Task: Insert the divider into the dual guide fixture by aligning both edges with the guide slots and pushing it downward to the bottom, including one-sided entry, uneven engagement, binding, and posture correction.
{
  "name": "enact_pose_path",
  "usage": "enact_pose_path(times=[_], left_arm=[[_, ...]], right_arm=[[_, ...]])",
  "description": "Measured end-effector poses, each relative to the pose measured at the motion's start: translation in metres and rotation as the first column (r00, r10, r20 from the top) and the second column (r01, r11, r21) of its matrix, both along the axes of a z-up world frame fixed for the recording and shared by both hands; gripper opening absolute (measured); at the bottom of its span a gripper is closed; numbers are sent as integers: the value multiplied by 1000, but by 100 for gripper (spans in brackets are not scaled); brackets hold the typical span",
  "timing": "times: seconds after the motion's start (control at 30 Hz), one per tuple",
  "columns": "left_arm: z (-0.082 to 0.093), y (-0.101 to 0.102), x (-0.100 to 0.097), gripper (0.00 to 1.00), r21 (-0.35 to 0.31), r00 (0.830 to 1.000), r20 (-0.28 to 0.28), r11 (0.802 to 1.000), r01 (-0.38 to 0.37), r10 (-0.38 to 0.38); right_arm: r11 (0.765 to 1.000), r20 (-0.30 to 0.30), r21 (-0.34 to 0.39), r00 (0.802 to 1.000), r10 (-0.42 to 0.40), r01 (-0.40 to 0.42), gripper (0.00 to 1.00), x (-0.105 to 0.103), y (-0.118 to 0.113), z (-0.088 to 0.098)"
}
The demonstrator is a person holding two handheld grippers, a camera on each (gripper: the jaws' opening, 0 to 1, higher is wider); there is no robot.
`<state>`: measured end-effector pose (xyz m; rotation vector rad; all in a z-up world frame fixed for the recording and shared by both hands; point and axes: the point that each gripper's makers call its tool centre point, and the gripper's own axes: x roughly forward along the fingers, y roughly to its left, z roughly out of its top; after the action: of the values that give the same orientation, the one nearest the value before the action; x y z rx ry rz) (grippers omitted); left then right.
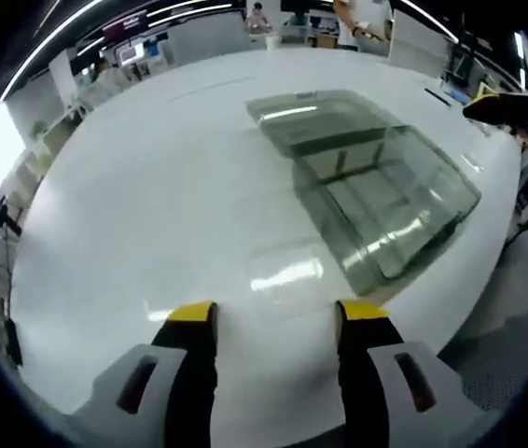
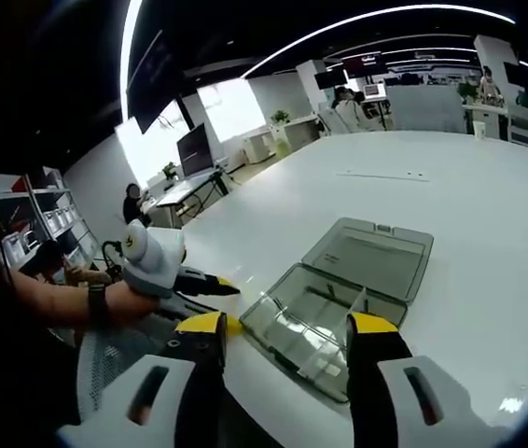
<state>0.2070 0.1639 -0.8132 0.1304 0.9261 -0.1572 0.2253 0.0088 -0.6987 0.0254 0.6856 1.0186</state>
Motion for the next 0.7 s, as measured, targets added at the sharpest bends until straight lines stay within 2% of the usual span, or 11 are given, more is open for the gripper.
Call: enact_pose_path(times=[0.1,0.17,0.23,0.37,0.5,0.6,0.7], left_arm=[[2,2,0,50,31,1000,1,999,13,-13],[2,-1,0,49,19,1000,-5,1000,23,-23],[4,-5,2,49,1,1000,16,1000,24,-24],[0,-7,7,48,10,999,8,999,31,-31],[1,-8,15,48,6,1000,16,1000,19,-19],[-1,-6,15,46,-21,1000,-8,1000,-16,15],[0,-3,14,43,-17,999,-17,999,-45,44]], right_arm=[[1000,-1,3,1000,-3,3,48,0,0,1],[1000,0,3,1000,-4,4,48,1,0,1],[1000,-1,3,1000,-2,2,48,0,1,0],[1000,-2,4,1000,-2,2,48,0,2,1],[1000,-4,0,1000,-5,5,48,1,0,0],[1000,-8,-4,1000,-8,8,48,1,-2,-2],[1000,-5,0,1000,-7,7,48,2,-1,-1]])
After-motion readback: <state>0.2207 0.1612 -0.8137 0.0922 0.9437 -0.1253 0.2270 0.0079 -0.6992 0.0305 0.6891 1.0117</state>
